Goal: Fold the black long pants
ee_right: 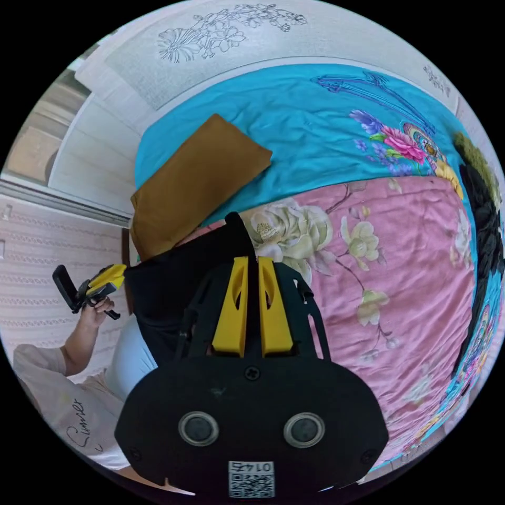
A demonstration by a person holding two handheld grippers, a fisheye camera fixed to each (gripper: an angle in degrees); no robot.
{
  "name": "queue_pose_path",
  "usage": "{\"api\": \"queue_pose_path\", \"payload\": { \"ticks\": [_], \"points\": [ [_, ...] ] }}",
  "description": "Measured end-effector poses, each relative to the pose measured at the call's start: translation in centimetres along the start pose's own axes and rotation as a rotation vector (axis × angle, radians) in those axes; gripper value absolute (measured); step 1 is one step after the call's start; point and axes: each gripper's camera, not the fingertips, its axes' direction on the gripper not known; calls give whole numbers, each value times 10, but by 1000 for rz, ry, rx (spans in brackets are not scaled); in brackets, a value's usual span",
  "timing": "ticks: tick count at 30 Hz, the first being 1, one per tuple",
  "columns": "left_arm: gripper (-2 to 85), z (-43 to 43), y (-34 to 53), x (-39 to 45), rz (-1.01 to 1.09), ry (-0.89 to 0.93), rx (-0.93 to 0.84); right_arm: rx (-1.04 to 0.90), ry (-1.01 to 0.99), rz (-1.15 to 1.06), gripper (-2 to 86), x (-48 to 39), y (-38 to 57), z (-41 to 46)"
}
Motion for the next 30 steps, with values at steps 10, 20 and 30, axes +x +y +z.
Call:
{"api": "queue_pose_path", "payload": {
  "ticks": [10,20,30],
  "points": [
    [-9,-28,-1,52,126,-43,120,160,-15,-175,11,-18,41,-83],
    [25,21,1,34,16,-181,-6,155,19,105,86,25,117,-96],
    [8,-24,51,143,510,-140,-84,425,-62,356,5,-5,575,-219]
  ]
}}
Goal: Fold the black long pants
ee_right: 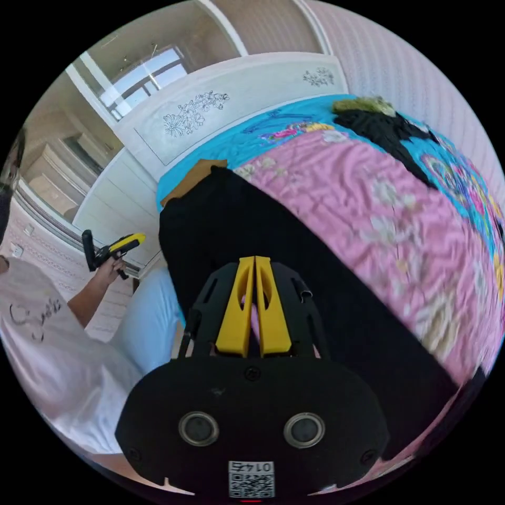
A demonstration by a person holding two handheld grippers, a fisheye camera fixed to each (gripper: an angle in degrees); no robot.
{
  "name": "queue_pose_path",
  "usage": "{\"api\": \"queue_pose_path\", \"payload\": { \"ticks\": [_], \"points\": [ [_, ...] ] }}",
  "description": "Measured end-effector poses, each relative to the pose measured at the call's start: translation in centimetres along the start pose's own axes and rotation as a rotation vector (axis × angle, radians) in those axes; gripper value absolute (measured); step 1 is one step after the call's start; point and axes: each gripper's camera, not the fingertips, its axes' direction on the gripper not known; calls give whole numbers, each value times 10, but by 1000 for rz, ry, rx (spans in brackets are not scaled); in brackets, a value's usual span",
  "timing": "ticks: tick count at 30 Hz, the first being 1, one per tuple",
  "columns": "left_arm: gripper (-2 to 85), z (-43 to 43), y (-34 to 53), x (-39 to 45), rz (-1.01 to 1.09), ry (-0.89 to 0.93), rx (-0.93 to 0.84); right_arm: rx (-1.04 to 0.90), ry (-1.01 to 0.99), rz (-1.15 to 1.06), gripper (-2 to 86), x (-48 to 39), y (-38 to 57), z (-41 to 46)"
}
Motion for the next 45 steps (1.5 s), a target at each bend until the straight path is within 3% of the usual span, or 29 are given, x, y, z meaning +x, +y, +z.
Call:
{"api": "queue_pose_path", "payload": {
  "ticks": [4,7,9,11,16,20,23,30,34,39,42,45],
  "points": [
    [16,3,-3,53,100,50,27,-39,75,265,6,15,147,-76],
    [41,14,-13,71,12,321,-3,87,77,517,24,30,255,-142],
    [59,27,-24,100,83,490,-120,205,88,626,52,33,321,-187],
    [53,31,-28,126,158,537,-166,243,125,644,64,30,355,-212],
    [7,21,-37,191,375,499,-126,208,-9,617,71,26,400,-240],
    [-5,20,-48,226,417,501,-185,156,203,632,18,14,428,-264],
    [-5,13,-55,233,450,448,-143,258,178,766,34,34,476,-298],
    [55,19,-76,158,172,340,-149,351,243,1192,117,82,586,-365],
    [65,15,-81,105,16,254,-130,380,167,1242,117,99,600,-374],
    [46,19,-86,19,-288,140,-124,336,147,1270,29,110,599,-390],
    [15,24,-90,-20,-420,78,-172,398,100,1245,13,103,602,-412],
    [36,33,-95,-49,-506,84,-186,411,110,1244,6,93,605,-435]
  ]
}}
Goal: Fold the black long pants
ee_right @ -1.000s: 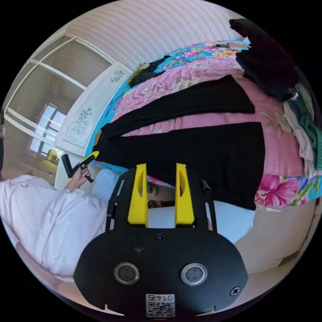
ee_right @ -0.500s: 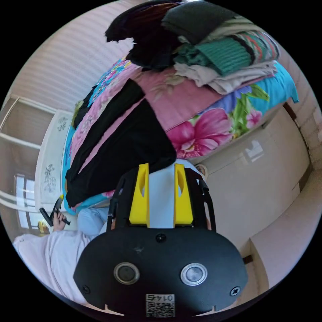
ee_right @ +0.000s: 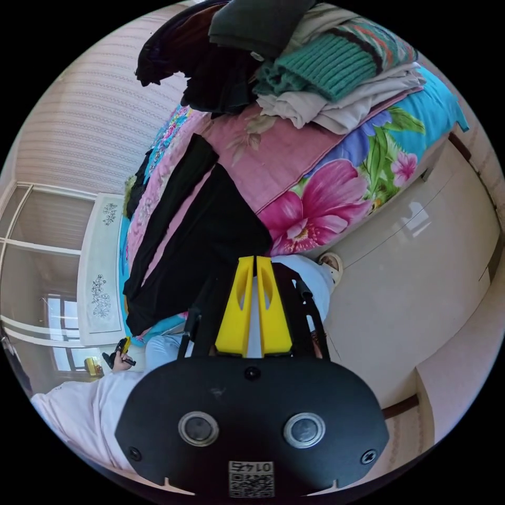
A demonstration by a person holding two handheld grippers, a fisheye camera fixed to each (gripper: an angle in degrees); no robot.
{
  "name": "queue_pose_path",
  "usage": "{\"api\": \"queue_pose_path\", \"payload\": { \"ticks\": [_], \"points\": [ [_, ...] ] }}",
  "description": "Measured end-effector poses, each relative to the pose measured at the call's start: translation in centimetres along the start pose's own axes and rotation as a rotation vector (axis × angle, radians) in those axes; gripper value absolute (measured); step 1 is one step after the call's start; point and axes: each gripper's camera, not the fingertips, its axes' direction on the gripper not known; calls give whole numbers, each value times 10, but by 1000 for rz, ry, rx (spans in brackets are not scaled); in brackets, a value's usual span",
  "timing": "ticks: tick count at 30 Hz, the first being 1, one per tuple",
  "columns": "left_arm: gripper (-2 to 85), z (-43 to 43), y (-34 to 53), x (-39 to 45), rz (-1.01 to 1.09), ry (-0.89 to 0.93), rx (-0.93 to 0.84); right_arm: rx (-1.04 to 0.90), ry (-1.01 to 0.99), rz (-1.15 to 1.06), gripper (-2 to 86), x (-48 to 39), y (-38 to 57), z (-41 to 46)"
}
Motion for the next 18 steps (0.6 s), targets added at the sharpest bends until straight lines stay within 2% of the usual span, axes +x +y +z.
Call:
{"api": "queue_pose_path", "payload": {
  "ticks": [3,6,9,15,18],
  "points": [
    [62,9,-16,-20,-88,14,9,-4,12,-9,4,-8,-1,-20],
    [73,21,-24,-30,-122,-46,7,-7,25,-26,3,-21,-3,-36],
    [80,32,-32,-33,-144,18,7,-16,47,-51,2,-38,-6,-47],
    [0,46,-52,-32,-106,102,-63,-47,104,-127,2,-77,-19,-61],
    [-8,42,-58,-37,-102,146,-55,-48,124,-173,2,-99,-29,-69]
  ]
}}
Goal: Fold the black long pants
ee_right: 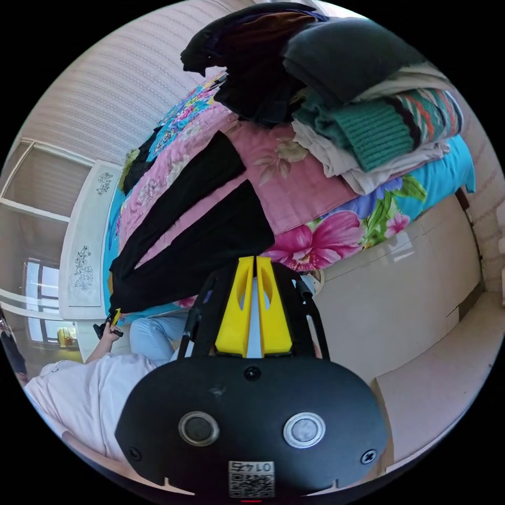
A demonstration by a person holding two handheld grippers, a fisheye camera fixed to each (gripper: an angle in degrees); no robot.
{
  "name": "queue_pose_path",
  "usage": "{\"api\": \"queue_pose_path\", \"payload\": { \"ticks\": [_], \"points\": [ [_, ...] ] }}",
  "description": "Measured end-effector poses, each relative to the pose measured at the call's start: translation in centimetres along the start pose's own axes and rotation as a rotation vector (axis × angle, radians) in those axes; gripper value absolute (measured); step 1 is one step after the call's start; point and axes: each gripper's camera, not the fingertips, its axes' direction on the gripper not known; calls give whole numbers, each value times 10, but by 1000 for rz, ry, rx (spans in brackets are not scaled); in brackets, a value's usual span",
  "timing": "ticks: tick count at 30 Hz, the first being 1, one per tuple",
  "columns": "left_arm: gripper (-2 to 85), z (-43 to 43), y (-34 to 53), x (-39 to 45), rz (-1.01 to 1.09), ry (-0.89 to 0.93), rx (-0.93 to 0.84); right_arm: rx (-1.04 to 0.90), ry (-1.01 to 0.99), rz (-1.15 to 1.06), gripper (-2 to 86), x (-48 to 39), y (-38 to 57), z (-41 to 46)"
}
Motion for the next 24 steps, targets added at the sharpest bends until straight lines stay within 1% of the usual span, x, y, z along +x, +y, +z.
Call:
{"api": "queue_pose_path", "payload": {
  "ticks": [4,6,9,13,17,20,23,24],
  "points": [
    [-9,-17,-10,3,35,37,21,14,30,-61,2,-27,-18,-14],
    [-10,-33,-21,14,102,89,44,34,62,-117,2,-49,-35,-24],
    [-10,-46,-43,37,203,105,60,20,134,-184,2,-76,-70,-25],
    [-10,-41,-76,69,261,128,63,-8,232,-260,2,-113,-121,-10],
    [-9,-18,-113,109,331,70,56,-20,347,-327,4,-159,-181,6],
    [-7,1,-140,126,300,64,63,-6,366,-321,10,-184,-228,13],
    [5,22,-161,138,221,82,126,-16,361,-273,24,-193,-269,31],
    [21,29,-163,142,193,61,162,-34,396,-256,58,-193,-278,43]
  ]
}}
